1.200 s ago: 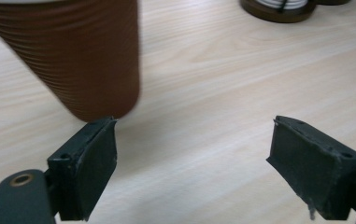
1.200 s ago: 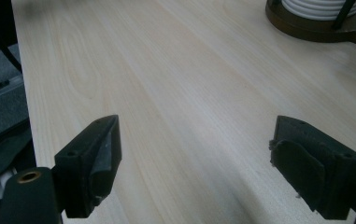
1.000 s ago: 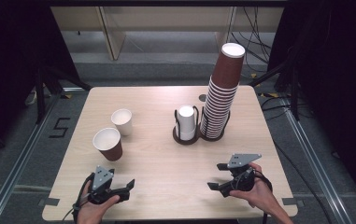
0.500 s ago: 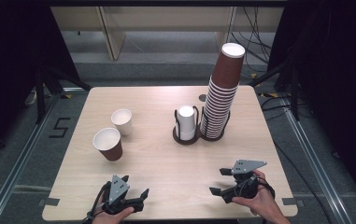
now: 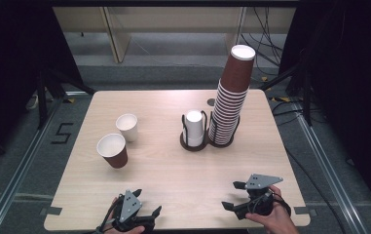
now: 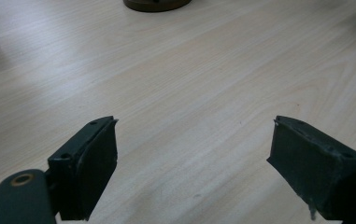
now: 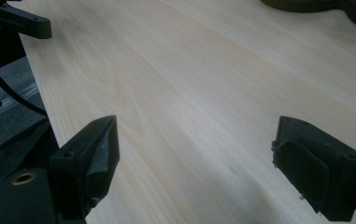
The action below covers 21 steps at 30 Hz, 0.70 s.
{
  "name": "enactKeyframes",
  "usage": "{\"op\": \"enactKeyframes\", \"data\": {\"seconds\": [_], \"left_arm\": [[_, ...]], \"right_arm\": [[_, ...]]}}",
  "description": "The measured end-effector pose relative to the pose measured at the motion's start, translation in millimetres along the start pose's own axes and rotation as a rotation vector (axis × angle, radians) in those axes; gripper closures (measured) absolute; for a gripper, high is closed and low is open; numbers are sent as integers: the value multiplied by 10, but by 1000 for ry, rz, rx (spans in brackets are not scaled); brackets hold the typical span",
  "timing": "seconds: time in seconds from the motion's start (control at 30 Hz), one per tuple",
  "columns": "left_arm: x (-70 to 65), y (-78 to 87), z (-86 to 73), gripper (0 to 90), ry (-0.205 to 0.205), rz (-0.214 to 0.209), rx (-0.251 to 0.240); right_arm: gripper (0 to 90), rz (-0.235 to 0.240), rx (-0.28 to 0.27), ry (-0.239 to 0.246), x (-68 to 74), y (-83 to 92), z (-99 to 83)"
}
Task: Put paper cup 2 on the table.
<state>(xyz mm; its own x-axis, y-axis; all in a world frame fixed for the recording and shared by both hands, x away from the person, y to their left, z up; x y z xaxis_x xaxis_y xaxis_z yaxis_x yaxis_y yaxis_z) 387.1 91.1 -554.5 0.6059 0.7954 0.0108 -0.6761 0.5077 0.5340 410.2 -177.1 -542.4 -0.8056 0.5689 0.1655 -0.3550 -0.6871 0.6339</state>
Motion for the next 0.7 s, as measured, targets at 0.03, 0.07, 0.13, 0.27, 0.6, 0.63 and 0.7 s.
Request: {"op": "enactKeyframes", "data": {"seconds": [0.03,0.07,0.13,0.27,0.6,0.63,0.7], "left_arm": [[-28,-8,11,147,4,-10,-12],[-33,0,7,147,-14,-8,-3],[-63,-5,12,147,-20,-16,-8],[-75,-23,-4,147,-29,-25,1],[-80,-44,-27,147,-49,-32,18],[-82,-44,-20,147,-44,-31,12],[-80,-43,-13,147,-45,-32,8]], "right_arm": [[156,-1,4,-1,4,6,-19],[156,-12,3,-2,4,13,-34],[156,-14,3,0,8,18,-61],[156,-29,15,17,6,22,-95],[156,-46,34,0,19,11,-121],[156,-43,31,9,13,5,-118],[156,-43,35,4,9,4,-125]]}}
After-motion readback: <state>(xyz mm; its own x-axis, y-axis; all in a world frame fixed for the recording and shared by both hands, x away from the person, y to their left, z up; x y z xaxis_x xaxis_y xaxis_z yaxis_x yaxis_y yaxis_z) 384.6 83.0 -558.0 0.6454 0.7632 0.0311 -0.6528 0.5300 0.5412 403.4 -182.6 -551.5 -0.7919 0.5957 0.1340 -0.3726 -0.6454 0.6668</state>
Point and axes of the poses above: each handheld gripper's, and its own axes: y roughly backward along the jaws, z roughly out of its top, x roughly to its left, the point moved 10 cm from there along -y, roughly forward along the jaws, and after that the axes turned 2 degrees about x, right-handed, at the moved point
